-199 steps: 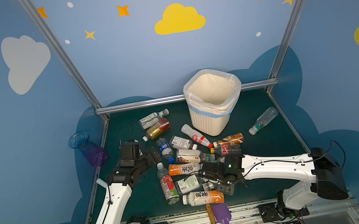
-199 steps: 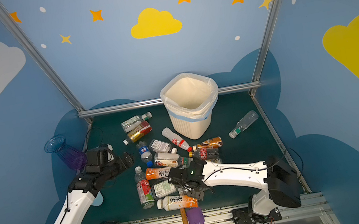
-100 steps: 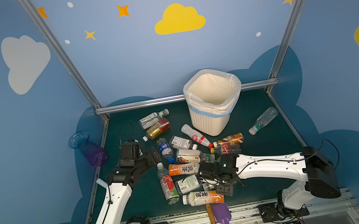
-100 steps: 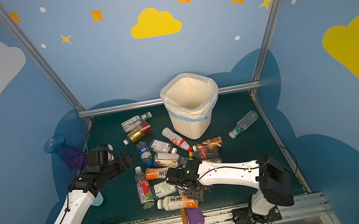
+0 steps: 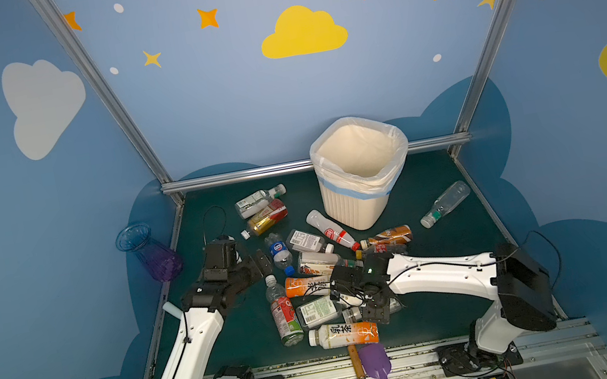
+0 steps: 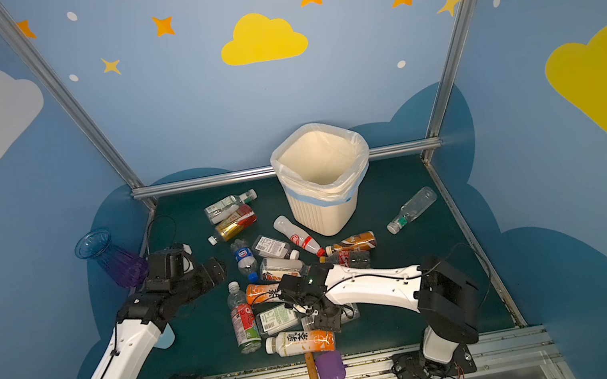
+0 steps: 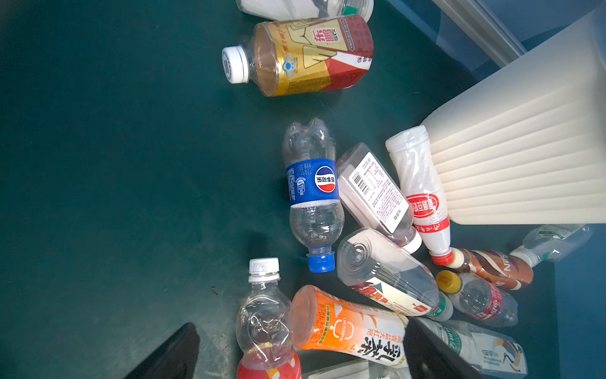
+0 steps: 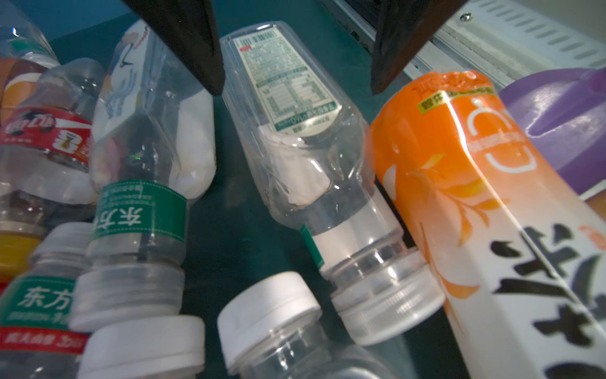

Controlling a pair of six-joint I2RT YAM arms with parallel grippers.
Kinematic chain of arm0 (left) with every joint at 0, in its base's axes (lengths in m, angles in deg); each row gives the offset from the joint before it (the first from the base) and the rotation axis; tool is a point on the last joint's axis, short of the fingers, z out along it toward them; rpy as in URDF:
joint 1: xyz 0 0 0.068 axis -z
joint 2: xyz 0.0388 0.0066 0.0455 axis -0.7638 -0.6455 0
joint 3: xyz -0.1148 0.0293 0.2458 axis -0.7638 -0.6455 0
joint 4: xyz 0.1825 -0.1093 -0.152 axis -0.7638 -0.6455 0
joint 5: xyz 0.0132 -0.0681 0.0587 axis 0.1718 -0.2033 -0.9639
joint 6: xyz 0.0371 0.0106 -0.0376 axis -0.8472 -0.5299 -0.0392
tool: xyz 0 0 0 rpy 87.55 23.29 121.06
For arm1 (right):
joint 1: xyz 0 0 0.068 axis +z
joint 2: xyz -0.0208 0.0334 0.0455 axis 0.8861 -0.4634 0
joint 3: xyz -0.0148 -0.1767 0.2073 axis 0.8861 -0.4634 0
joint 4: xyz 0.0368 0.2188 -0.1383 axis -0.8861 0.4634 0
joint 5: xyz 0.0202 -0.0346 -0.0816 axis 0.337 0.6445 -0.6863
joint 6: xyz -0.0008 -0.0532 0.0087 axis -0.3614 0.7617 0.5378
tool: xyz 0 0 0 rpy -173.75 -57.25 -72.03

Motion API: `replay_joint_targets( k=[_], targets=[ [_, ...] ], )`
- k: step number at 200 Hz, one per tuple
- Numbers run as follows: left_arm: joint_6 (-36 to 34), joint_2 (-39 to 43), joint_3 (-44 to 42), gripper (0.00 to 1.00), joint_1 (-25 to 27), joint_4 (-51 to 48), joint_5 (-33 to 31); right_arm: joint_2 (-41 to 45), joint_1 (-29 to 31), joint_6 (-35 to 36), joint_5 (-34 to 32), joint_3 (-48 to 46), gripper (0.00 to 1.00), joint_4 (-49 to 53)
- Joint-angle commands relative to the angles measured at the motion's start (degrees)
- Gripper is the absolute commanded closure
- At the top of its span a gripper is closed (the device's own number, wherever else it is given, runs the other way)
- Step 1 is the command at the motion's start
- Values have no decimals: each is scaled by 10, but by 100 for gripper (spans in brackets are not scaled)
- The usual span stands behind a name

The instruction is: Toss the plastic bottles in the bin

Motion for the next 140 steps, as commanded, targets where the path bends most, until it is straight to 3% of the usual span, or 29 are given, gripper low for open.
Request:
replay_joint_targets(
  k=[1,105,140],
  targets=[
    [-10,-4,-2,2,0,0,-2,-18,-6,17,11,14,29,11],
    [-12,-13,-1,2,-3,6,2,-64,-35,47,22,27,29,2],
    [-13,-17,0,2,-5,5,5,-66,-45,53,23,30,25,-8]
  ],
)
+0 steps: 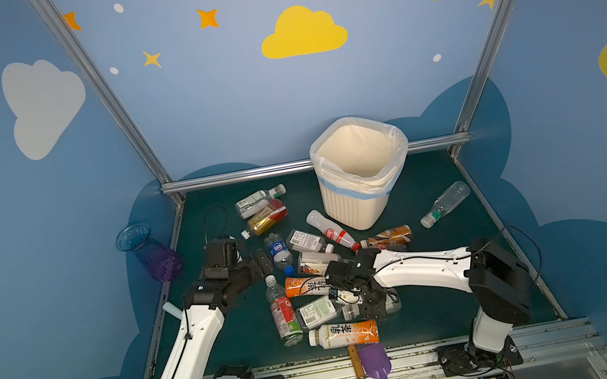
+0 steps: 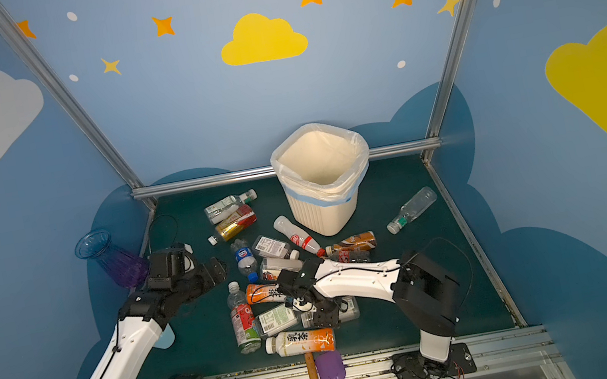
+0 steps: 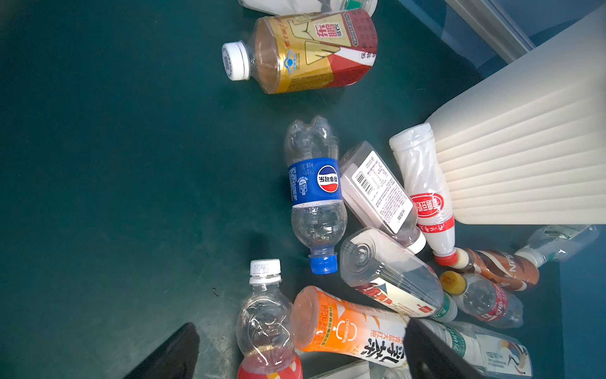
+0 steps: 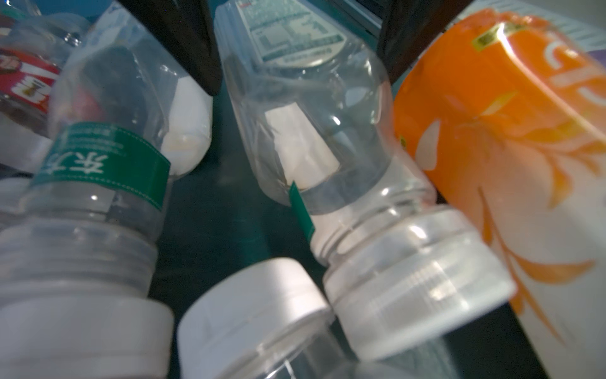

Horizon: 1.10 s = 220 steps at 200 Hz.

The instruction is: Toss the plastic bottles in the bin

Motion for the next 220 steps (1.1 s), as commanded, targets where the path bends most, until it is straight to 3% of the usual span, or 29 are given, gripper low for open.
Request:
replay_joint_targets(
  k=[1,88,131,174,220],
  targets=[
    [-9,-6,0,2,-3,1,5,-5,-9,9,10,12,25,-5],
    [-10,-7,3,2,-6,-2,3,-22,-17,24,43,18,27,-14],
    [-11,-8,10,2,-6,-7,2,-25,-19,21,41,24,41,-10],
    [-7,-3,14,2,-6,-17,-9,23,-20,7,29,26,55,-10],
    [10,4,11,0,-5,-24,-33,117,-19,-13,17,43,60,6]
  ],
)
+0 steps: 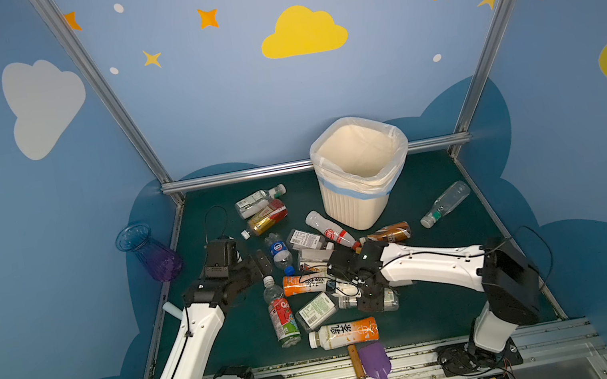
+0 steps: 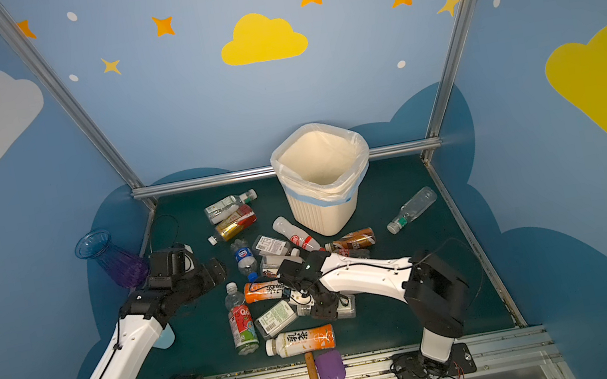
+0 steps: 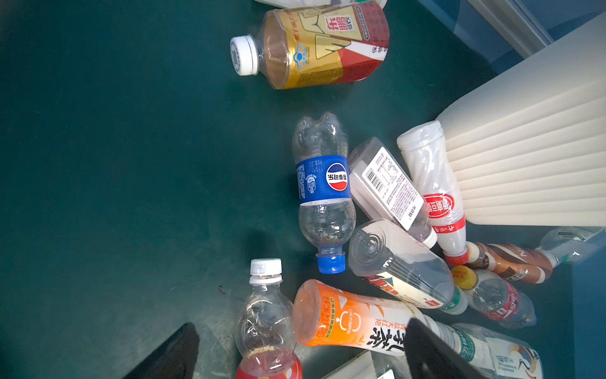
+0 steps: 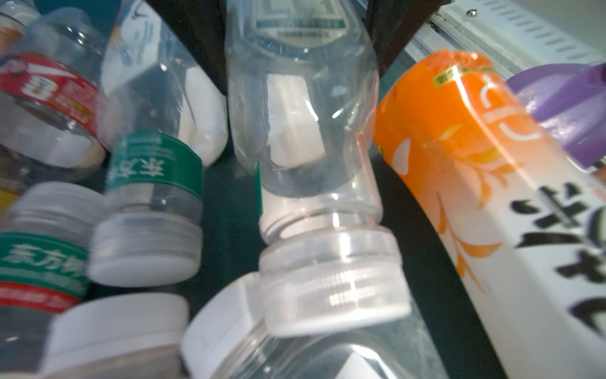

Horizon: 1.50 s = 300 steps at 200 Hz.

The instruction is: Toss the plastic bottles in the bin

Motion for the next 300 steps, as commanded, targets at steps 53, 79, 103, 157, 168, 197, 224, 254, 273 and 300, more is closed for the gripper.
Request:
replay_joint_targets(
  k=[53,79,103,157,168,197,224,254,273,300],
  targets=[
    [34,17,6,0,-3,6,-28,144,-31,-45,-101,146,61,-37],
    [38,0,11,0,-3,10,-14,121,-74,-11,-119,280,58,-84],
    [35,-12,21,0,-1,8,-6,37,-144,4,-122,465,54,-88],
    [32,-11,30,0,3,-1,-5,-242,-300,-52,-85,929,17,24],
    [30,-7,34,0,4,-8,-7,-233,-317,-82,-67,920,12,22],
    [23,6,36,0,5,-25,-17,-74,-341,-152,-40,693,11,-67],
    [19,7,24,1,7,-26,-29,157,-343,-212,-15,372,12,-168],
    [21,-23,16,6,12,-29,-38,330,-340,-281,45,142,19,-146],
    [27,-43,12,9,19,-28,-48,407,-333,-325,76,16,23,-123],
    [30,-66,10,10,27,-22,-61,465,-312,-382,97,-109,32,-102]
  ],
)
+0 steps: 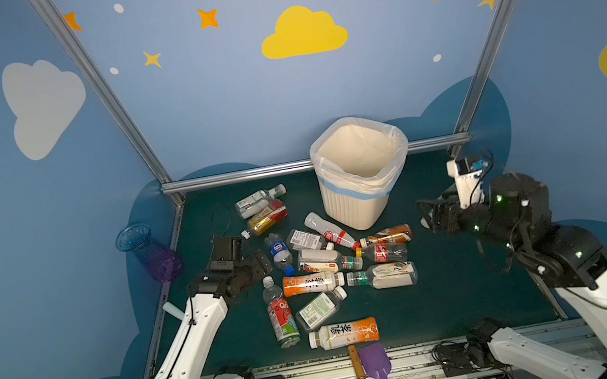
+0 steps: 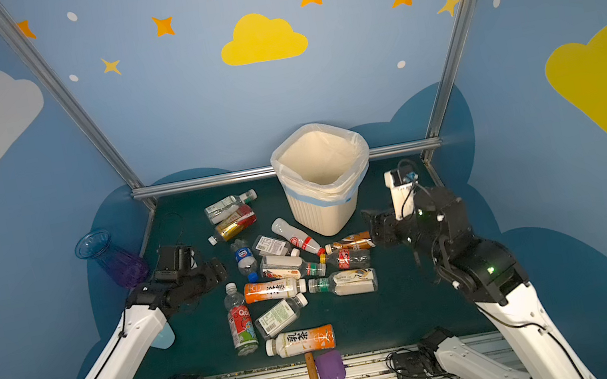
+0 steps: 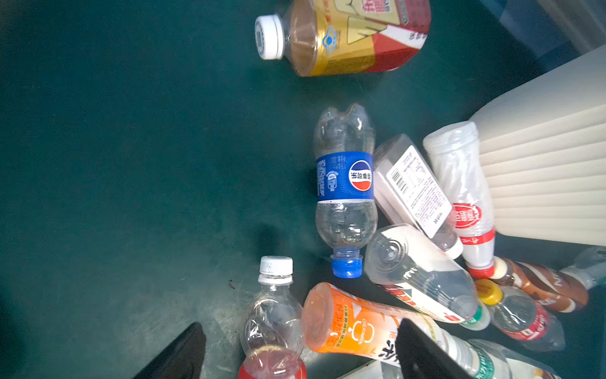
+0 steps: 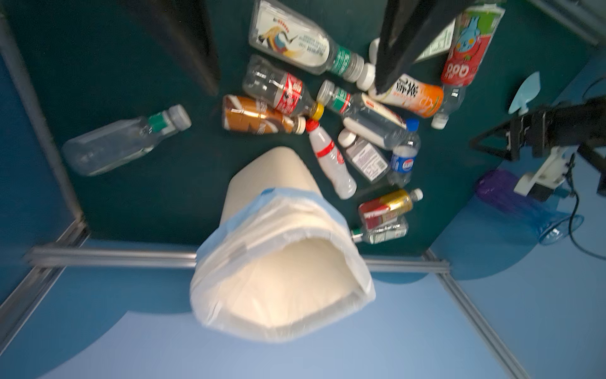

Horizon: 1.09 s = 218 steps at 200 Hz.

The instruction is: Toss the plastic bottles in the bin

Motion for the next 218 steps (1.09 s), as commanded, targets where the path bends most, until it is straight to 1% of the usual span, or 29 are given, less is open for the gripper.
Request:
replay_joint_targets(
  k=[1,31,55,68,98,133,145,169,218],
  targets=[
    [1,-15,-5,10,7,-5,-23,-4,19,-79,44,-100,32,31],
    [-2,-58,19,12,9,0,-28,8,53,-114,29,-179,34,28],
    [-9,-115,56,19,10,0,-22,-1,70,-133,34,-221,37,-9],
    [-14,-146,78,20,10,1,-22,-11,75,-137,39,-235,38,-23],
    [-29,-222,142,23,10,-11,-5,-38,84,-135,47,-243,38,-41],
    [-43,-314,216,33,10,-17,20,-66,86,-125,48,-241,39,-47],
    [-45,-340,237,35,10,-17,30,-72,86,-121,48,-238,38,-47],
    [-44,-376,266,35,10,-15,34,-80,86,-116,47,-233,38,-46],
    [-56,-420,290,34,11,-18,31,-80,86,-113,41,-233,36,-50]
  ],
)
